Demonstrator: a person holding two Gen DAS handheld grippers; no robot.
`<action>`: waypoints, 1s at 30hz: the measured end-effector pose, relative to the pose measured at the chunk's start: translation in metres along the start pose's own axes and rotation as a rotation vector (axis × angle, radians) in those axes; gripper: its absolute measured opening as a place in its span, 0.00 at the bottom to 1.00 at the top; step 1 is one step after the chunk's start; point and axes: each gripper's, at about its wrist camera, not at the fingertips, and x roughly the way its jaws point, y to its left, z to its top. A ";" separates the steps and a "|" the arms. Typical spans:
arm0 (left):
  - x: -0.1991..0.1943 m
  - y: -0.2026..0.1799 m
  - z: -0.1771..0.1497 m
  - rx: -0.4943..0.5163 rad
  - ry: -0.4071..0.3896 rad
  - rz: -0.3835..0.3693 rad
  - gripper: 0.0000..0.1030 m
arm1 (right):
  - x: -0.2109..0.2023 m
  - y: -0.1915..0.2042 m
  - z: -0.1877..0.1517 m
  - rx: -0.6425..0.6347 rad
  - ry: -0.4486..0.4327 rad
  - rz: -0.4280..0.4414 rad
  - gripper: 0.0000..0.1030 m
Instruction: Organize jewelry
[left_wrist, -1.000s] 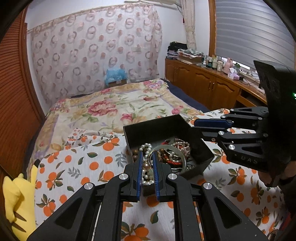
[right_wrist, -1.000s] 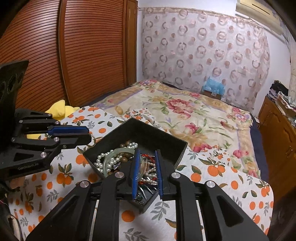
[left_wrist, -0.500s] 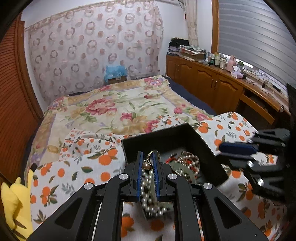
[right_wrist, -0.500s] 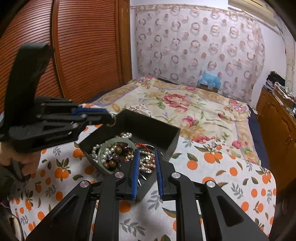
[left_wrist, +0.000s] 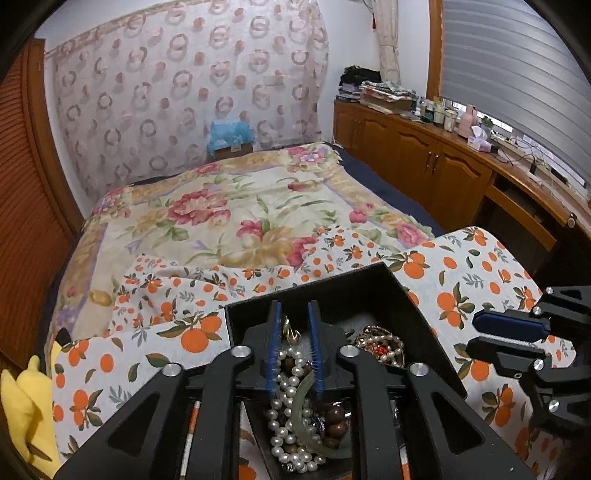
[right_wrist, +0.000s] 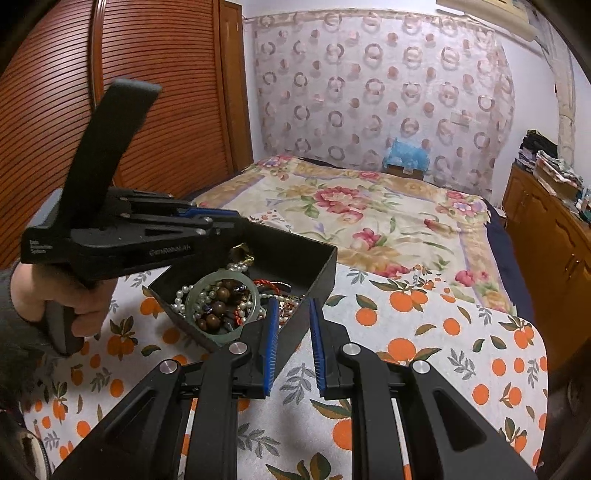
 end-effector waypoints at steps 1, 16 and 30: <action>-0.001 0.000 -0.001 0.000 -0.001 0.002 0.25 | -0.001 0.000 0.000 0.001 -0.001 -0.001 0.18; -0.054 0.007 -0.041 -0.045 -0.041 0.052 0.77 | -0.021 0.009 -0.013 0.026 -0.028 -0.030 0.23; -0.113 0.008 -0.086 -0.124 -0.078 0.114 0.92 | -0.057 0.031 -0.034 0.078 -0.087 -0.115 0.90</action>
